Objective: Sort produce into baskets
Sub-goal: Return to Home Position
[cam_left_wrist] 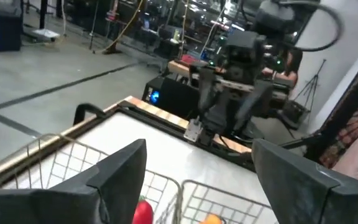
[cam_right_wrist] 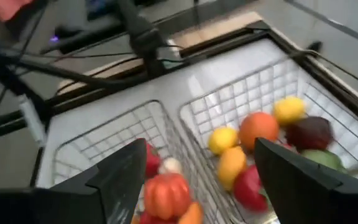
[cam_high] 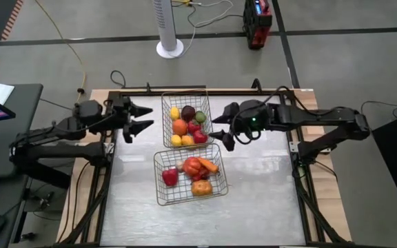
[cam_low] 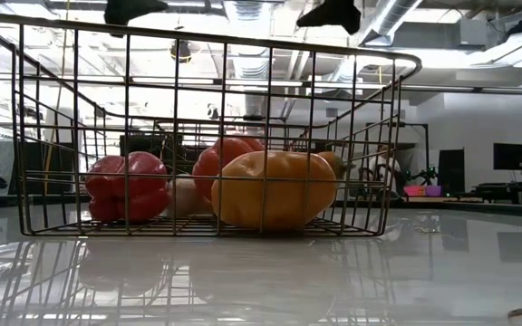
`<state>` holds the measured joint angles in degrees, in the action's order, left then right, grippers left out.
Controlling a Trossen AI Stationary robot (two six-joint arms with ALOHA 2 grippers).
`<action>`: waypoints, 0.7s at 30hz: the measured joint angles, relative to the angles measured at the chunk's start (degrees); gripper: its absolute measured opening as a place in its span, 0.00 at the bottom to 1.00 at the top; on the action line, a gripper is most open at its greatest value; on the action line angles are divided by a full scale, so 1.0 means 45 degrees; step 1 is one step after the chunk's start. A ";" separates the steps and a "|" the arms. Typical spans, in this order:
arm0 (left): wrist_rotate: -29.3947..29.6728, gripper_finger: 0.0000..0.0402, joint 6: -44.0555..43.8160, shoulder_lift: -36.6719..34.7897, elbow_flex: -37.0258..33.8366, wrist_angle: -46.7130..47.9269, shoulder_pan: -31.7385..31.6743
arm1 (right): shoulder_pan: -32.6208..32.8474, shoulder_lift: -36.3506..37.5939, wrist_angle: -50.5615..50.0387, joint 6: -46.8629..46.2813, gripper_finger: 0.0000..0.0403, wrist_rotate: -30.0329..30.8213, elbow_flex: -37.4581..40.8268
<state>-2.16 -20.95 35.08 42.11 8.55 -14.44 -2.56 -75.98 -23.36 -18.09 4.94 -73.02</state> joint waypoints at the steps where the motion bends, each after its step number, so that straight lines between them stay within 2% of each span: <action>1: 0.0038 0.69 -0.0047 -0.0228 -0.0133 0.0055 0.0007 | -0.0074 0.0170 -0.0073 -0.0164 0.78 0.0224 0.0196; 5: 0.0708 0.66 0.0059 -0.1131 -0.0337 0.0292 -0.0005 | -0.0592 0.1253 0.0880 -0.1393 0.75 0.1202 0.0972; 8: 0.1117 0.63 0.0050 -0.1863 -0.0676 0.0631 -0.0001 | -0.0921 0.2256 0.2372 -0.1601 0.73 0.1255 0.1560; 12: 0.1498 0.60 -0.0261 -0.2782 -0.1334 0.0561 -0.0010 | -0.1478 0.3289 0.2558 -0.2035 0.72 0.1255 0.2241; 15: 0.1282 0.58 -0.0740 -0.3354 -0.1794 0.0372 -0.0005 | -0.1808 0.4024 0.3173 -0.2482 0.72 0.1270 0.3044; 21: 0.1503 0.51 -0.1452 -0.3964 -0.2089 0.0535 -0.0005 | -0.2133 0.5205 0.4546 -0.3485 0.72 0.1265 0.5287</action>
<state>4.60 -27.48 17.24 32.71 10.96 -14.46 -12.16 -52.56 -2.91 -33.77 10.63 -49.23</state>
